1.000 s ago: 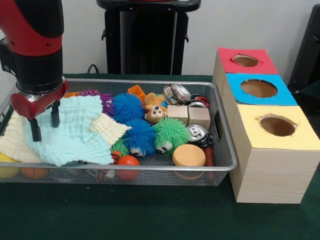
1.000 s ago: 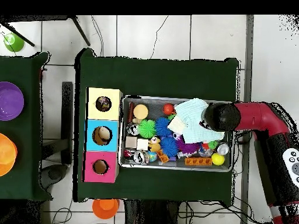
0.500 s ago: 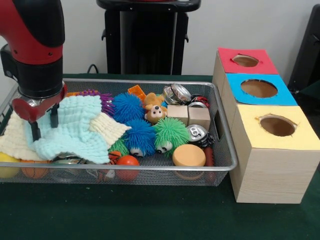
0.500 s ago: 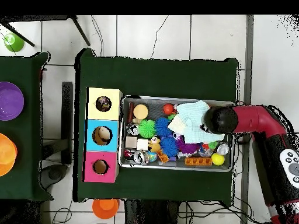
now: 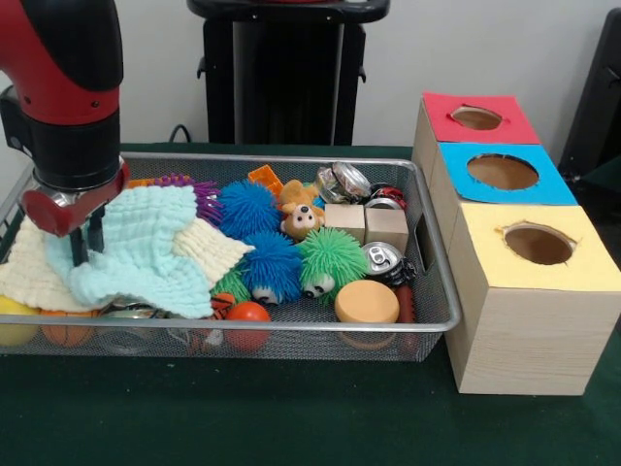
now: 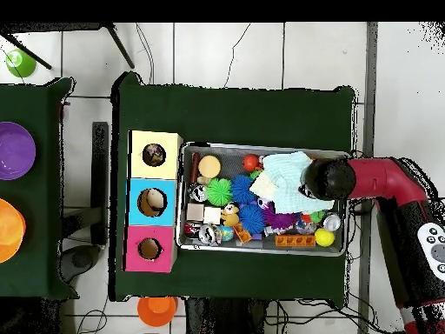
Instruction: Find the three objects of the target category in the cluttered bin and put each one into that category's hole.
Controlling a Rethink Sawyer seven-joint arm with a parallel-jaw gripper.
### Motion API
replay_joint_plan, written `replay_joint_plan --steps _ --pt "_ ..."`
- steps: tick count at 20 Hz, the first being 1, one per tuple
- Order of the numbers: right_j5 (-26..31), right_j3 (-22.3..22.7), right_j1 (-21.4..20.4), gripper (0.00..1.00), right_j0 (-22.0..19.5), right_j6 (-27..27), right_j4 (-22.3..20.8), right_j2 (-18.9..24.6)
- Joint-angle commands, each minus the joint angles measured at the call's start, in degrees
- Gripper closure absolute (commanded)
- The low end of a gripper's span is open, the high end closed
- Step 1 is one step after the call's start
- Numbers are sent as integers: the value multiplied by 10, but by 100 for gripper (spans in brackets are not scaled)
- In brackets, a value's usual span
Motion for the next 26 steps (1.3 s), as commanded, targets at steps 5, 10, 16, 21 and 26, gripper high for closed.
replay_joint_plan --steps 5,10,16,21,26 --pt "31 24 18 100 -4 -114 1 -11" --pt "23 41 13 100 -7 -103 18 1" --pt "28 131 -75 100 -44 -72 113 57" --pt "42 172 -118 100 -55 -49 167 77" --pt "55 200 -134 100 -62 -44 207 88"
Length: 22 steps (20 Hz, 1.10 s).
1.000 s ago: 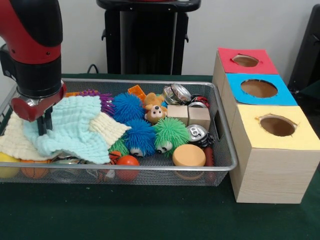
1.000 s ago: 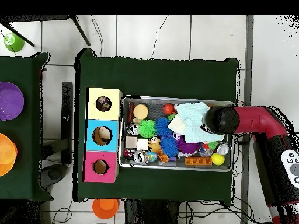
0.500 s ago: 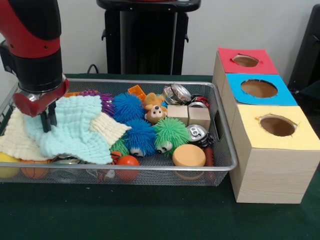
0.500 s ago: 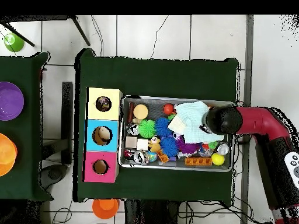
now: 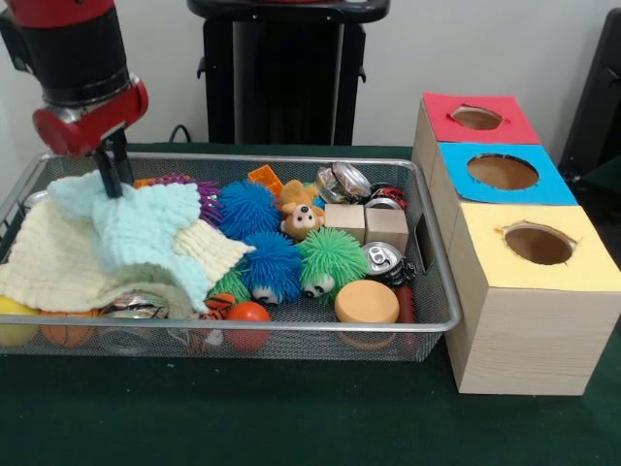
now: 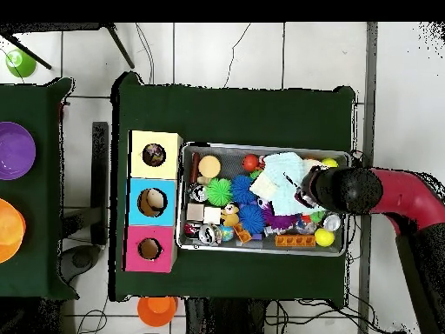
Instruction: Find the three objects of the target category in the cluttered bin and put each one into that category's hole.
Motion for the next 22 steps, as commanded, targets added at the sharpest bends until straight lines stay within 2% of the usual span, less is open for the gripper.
replay_joint_plan --steps 1,13,22 --pt "53 99 -46 100 -6 -44 63 47" --pt "52 133 -72 100 -1 -15 130 66" --pt "2 140 -60 100 5 9 145 73"
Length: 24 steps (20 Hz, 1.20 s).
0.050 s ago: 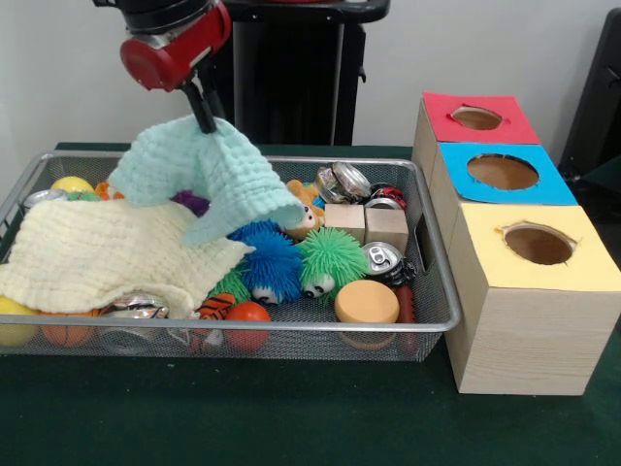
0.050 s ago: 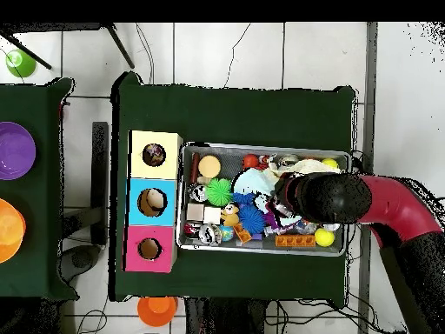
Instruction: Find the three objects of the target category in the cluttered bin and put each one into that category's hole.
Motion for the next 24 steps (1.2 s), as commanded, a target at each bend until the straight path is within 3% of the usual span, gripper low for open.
replay_joint_plan --steps 1,4,10,24 --pt "-8 41 8 100 5 11 28 31" --pt "-55 56 17 100 -10 24 50 58" --pt "-90 65 32 100 -21 28 57 73" --pt "-141 72 52 100 -30 42 71 97"
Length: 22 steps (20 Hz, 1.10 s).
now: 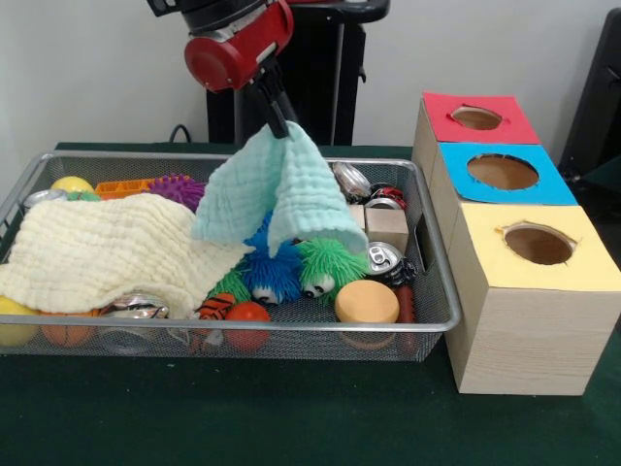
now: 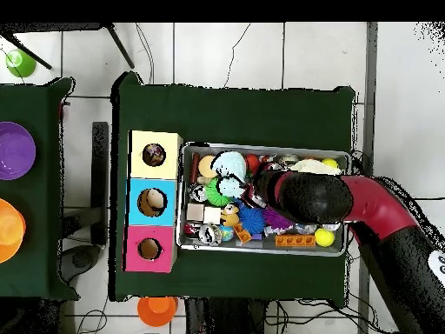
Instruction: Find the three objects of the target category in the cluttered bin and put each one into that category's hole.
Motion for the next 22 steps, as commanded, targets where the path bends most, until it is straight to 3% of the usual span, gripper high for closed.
replay_joint_plan --steps 1,5,6,15,22 --pt "-41 31 29 100 -15 43 25 34" --pt "-37 32 31 100 -19 38 23 38" --pt "-35 31 31 0 -19 37 23 38" --pt "-35 21 38 0 -21 34 17 44" --pt "1 -65 8 0 25 -14 -101 -46"
